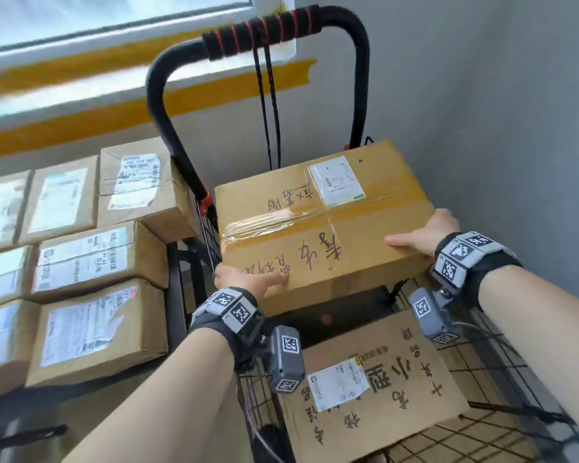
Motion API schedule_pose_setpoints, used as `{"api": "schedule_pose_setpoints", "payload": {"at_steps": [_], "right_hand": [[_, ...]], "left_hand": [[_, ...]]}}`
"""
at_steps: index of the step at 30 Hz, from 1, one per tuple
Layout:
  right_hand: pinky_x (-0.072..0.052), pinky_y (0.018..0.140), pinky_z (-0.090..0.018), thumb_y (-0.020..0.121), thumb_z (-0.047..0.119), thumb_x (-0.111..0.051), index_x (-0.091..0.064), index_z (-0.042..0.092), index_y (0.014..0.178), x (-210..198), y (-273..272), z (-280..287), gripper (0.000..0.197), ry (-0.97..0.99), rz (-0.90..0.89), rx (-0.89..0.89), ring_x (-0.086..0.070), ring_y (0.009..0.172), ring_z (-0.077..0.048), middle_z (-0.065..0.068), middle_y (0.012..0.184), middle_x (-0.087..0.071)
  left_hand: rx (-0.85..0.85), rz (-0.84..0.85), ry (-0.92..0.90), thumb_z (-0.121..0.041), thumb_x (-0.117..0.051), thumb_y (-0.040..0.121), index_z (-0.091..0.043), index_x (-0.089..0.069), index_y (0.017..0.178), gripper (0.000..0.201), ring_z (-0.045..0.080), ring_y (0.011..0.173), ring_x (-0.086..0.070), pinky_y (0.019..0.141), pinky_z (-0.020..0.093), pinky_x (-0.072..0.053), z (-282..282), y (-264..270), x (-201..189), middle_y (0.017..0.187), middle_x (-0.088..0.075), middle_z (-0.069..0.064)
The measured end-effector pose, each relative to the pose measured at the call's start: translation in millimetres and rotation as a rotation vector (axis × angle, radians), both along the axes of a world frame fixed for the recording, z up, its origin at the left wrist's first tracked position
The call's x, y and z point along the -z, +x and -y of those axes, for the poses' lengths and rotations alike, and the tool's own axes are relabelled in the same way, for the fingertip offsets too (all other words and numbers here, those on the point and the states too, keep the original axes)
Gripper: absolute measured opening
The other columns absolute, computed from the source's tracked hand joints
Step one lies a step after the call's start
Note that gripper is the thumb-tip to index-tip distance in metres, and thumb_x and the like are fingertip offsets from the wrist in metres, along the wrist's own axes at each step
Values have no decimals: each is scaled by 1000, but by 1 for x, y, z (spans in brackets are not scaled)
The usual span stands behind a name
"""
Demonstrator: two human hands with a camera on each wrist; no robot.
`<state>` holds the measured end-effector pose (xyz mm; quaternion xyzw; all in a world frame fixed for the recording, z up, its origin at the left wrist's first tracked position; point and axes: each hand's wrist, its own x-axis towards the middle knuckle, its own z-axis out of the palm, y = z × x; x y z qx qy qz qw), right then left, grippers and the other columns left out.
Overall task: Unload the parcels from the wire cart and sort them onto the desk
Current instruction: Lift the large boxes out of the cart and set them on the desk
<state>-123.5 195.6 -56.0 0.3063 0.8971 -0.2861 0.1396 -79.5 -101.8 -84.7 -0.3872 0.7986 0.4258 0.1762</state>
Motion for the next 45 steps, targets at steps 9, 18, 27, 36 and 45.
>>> {"api": "schedule_pose_setpoints", "payload": {"at_steps": [9,18,27,36,45], "right_hand": [[-48,95,-45,46,55,-86,-50,4,119,-88,34,0,96,-34,-102,-44,-58,108,-33,-14,120,-59],[-53,88,-44,51,55,-84,-52,1,117,-179,74,-18,92,-61,-267,-172,-61,101,-33,-16,114,-62],[-50,95,-48,53,54,-84,-39,-1,132,-254,114,-2,106,-126,-379,-267,-58,113,-35,-18,129,-54],[-52,90,-47,54,52,-84,-44,-3,123,-297,130,85,96,-152,-528,-332,-60,105,-34,-17,118,-57],[-54,87,-46,34,68,-81,-55,1,112,-304,122,239,106,-169,-531,-350,-65,97,-34,-16,109,-64]], "left_hand": [[16,-162,6,-49,-91,34,-6,-29,139,129,35,116,-53,88,49,-53,11,25,-88,131,-46,16],[-57,-343,-49,-65,-77,4,-11,-41,134,145,30,106,-60,84,45,-56,-5,77,-169,124,-54,11],[-88,-470,-168,-69,-80,23,-9,-49,126,123,29,89,-68,83,43,-57,5,132,-257,106,-63,9],[-178,-591,-133,-61,-85,31,-3,-40,131,124,31,95,-64,80,45,-57,87,164,-294,111,-57,12],[-203,-720,-43,-52,-81,11,-17,-51,128,126,25,99,-61,70,47,-59,259,172,-312,119,-60,7]]}}
